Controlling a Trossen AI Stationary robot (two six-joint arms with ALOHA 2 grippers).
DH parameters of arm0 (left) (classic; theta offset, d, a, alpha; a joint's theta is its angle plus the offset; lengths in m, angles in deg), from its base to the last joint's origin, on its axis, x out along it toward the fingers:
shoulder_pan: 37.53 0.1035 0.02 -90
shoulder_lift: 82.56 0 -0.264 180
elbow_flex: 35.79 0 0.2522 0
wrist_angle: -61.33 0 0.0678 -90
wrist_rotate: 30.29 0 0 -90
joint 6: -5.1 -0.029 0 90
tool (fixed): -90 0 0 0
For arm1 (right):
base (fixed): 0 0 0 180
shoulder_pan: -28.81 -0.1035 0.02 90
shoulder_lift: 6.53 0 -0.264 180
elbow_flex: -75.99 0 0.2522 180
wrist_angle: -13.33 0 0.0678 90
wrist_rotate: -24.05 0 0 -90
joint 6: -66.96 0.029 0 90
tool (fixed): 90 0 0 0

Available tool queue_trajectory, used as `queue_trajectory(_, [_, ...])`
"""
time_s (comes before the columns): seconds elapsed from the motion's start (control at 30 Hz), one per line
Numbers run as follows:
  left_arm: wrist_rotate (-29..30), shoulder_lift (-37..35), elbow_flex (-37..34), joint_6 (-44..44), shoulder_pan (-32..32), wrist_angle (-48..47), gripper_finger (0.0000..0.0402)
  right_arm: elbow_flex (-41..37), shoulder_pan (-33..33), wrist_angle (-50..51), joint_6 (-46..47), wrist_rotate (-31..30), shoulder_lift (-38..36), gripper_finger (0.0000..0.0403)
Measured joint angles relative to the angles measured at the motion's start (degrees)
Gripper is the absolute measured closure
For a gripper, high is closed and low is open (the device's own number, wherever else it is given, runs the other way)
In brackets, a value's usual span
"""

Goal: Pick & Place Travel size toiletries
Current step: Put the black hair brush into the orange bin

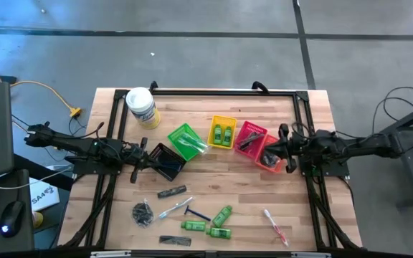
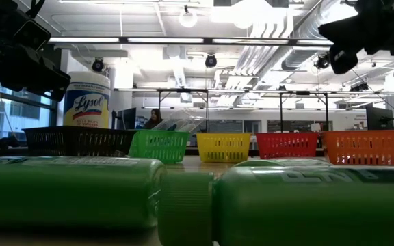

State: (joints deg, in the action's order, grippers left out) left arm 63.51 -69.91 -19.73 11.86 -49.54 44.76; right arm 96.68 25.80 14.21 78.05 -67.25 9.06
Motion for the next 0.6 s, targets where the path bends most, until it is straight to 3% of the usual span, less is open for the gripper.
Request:
queue_trajectory(0.23, [-0.32, 0.0, 0.0, 0.0, -0.01, -0.07, 0.0402, -6.4, 0.0, -8.44, 1.09, 0.05, 0.03, 0.04])
queue_trajectory(0.6, [-0.46, 0.0, 0.0, 0.58, 0.0, -0.11, 0.0402, -6.42, 0.0, -7.7, 0.93, 0.03, 0.04, 0.04])
